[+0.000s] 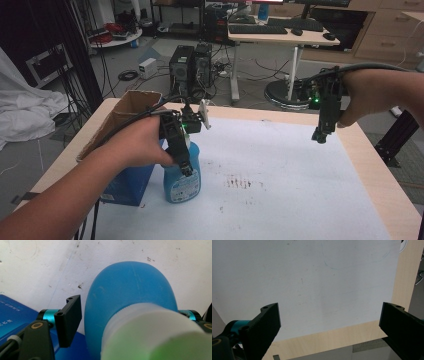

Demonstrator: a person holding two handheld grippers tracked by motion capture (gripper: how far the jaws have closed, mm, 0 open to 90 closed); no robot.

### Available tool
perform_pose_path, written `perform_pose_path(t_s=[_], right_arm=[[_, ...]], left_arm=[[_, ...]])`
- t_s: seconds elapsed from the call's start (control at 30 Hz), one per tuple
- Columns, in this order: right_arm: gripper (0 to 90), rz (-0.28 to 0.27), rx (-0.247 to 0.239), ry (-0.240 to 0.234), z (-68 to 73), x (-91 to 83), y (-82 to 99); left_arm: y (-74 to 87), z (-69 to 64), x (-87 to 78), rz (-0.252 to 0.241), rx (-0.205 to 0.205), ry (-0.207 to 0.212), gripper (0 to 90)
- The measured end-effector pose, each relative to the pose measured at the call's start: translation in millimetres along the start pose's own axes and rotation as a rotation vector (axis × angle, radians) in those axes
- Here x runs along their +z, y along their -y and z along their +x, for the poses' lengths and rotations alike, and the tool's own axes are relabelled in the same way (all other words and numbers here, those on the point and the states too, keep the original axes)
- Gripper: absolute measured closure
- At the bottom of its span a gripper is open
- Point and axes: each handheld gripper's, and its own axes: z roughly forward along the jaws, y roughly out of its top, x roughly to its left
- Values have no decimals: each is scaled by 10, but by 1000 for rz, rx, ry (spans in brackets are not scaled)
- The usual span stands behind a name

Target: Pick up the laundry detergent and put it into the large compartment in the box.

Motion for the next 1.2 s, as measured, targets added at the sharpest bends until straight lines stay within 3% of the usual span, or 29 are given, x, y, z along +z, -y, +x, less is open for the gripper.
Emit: perform_pose_path(t_s=[0.63,1.2], right_arm=[[26,-1,2,2,3,-10,8],[26,-8,6,-1,12,18,16]], left_arm=[[-13,-43,-7,11,14,8,374],[-18,-78,-16,32,22,2,384]])
